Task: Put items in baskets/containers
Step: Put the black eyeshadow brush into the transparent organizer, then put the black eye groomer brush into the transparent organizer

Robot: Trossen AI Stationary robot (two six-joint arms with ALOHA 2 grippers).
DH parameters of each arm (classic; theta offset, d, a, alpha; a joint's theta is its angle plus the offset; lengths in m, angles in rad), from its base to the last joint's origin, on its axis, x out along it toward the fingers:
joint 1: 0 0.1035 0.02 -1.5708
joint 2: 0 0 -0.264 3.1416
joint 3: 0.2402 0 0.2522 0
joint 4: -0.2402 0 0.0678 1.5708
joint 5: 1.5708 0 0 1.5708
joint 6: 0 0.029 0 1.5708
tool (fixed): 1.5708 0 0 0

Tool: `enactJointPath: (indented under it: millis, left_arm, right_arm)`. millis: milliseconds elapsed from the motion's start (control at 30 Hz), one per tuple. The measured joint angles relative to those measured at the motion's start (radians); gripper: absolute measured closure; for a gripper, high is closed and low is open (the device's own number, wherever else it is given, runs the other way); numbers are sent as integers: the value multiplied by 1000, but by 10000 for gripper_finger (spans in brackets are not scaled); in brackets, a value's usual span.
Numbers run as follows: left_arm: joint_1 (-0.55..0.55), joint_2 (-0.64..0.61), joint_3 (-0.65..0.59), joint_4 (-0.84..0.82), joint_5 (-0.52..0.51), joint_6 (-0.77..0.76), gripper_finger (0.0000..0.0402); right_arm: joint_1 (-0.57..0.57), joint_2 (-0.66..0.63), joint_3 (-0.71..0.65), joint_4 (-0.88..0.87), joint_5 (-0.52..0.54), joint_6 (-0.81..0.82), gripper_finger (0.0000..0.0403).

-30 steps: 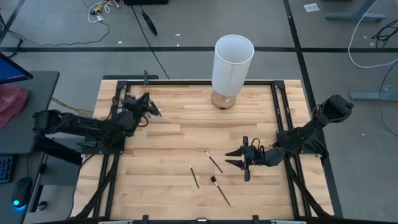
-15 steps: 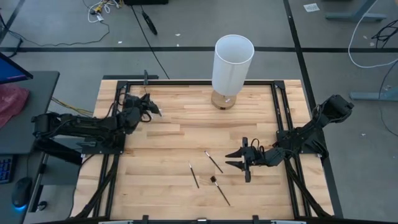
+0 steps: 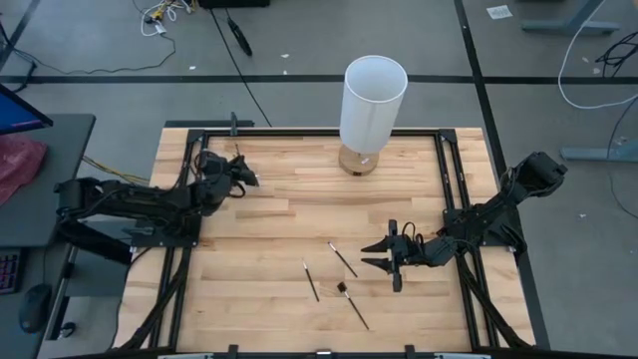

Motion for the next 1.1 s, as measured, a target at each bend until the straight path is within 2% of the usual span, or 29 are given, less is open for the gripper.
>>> enactJointPath:
  millis: [367, 733, 1100]
  left_arm:
    - [0, 110, 0, 1, 14, -32, 362]
    - [0, 112, 0, 1, -9, -32, 358]
    - [0, 102, 1, 0, -31, -20, 282]
  right_arm:
    - [0, 0, 0, -8, 0, 0, 284]
    - [0, 0, 0, -8, 0, 0, 284]
    - [0, 0, 0, -11, 0, 0, 284]
